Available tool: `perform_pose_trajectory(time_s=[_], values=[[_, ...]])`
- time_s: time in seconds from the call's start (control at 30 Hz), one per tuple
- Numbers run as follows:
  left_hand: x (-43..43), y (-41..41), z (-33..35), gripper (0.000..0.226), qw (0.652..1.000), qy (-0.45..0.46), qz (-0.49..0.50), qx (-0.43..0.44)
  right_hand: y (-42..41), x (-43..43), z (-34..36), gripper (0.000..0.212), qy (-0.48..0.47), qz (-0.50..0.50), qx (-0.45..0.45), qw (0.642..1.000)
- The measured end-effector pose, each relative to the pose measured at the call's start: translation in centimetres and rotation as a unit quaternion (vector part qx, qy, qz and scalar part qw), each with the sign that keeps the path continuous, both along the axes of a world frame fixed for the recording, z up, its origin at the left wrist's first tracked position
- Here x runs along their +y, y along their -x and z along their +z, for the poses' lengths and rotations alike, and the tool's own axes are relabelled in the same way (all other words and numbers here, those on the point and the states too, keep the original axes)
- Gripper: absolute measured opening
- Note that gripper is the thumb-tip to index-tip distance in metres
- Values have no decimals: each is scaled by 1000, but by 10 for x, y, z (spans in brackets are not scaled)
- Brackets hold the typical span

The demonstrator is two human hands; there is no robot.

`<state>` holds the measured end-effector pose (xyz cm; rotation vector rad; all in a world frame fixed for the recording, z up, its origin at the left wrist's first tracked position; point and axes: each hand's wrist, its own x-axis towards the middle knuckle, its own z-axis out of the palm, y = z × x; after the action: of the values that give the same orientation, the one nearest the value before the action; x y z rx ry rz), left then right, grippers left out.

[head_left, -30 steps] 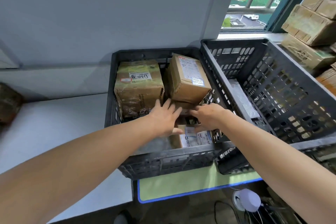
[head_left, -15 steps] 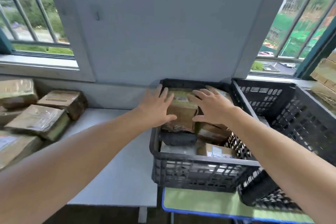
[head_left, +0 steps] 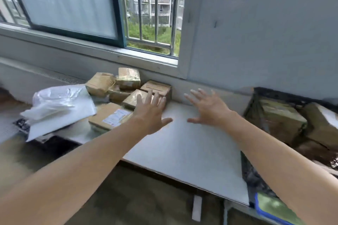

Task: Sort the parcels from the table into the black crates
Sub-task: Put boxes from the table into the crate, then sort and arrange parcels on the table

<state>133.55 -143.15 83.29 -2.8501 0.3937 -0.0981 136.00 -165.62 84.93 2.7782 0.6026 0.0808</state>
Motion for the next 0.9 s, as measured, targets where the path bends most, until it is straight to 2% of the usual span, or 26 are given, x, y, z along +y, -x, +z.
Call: perform_pose_trajectory(time_s=[0.2,0.33,0.63,0.9], values=[[135,11,-24,85,996,-14,86,38,-12,134,-26,93,-36,54,33,997],[198,2,-34,84,990,8,130,55,-34,205,-39,93,-45,93,37,994],[319,-60,-62,84,975,-11,206,79,-129,340,-93,96,-82,152,81,982],[422,-115,-98,87,943,36,302,133,-207,457,-129,92,-121,200,131,963]])
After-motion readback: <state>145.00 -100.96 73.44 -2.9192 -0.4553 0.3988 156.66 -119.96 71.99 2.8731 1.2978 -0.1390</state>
